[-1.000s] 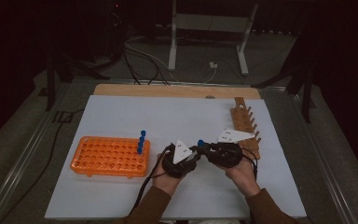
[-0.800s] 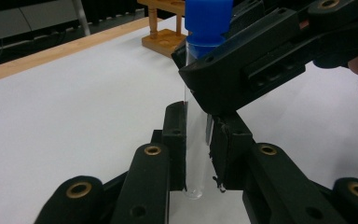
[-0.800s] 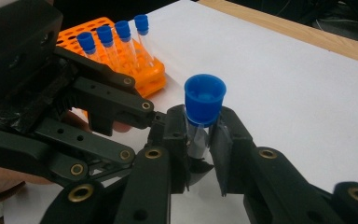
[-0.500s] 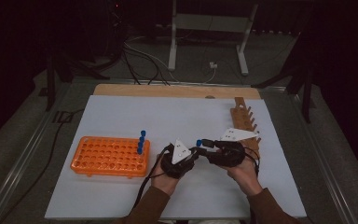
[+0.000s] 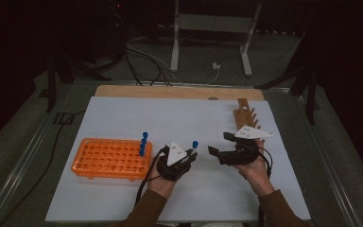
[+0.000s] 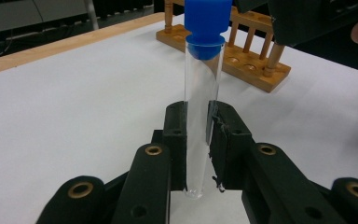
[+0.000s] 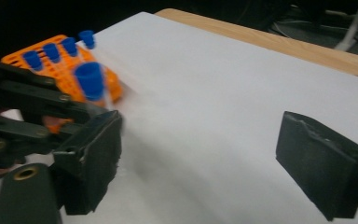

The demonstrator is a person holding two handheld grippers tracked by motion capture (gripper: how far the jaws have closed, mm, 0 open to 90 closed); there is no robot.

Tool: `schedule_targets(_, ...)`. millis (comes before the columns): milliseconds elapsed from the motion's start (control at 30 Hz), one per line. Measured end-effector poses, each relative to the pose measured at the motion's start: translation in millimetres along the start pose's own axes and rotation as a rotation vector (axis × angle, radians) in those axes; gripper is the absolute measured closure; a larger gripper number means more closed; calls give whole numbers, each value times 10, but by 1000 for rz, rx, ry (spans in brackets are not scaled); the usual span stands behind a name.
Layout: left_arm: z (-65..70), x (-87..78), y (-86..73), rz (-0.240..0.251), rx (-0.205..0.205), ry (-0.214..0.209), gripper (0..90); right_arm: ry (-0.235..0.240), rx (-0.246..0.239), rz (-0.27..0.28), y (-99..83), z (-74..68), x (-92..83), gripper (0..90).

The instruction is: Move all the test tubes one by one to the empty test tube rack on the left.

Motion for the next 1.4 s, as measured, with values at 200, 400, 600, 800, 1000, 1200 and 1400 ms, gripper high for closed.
schedule_targets(200,-39,-59,-28,-1,-5,3,783,-30,13,8,-28,109,-45,38)
schedule_targets(400,-84,-145,-62,-2,-12,6,783,-54,28,17,-61,187,-92,24)
schedule_targets(600,-132,-240,-100,2,-21,11,783,-69,43,17,-111,248,-130,8)
schedule_targets(800,-169,-326,-145,-3,-24,16,782,-87,60,21,-146,307,-165,7)
schedule_targets(1000,-204,-434,-185,-5,-21,19,782,-94,69,30,-159,345,-205,6)
schedule_targets(1200,-262,-566,-247,-6,-22,21,782,-101,71,30,-175,368,-224,6)
schedule_targets(1400,-318,-699,-271,12,-23,17,782,-105,77,40,-171,379,-245,6)
Point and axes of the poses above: each handheld gripper's, and its own axes: x roughly forward along the jaws, y roughly out of its top, z roughly to its right, the point moved 6 cm from there along x, roughly forward along the jaws, and after that the axes turned 3 degrees about x, right-handed, at the moved point
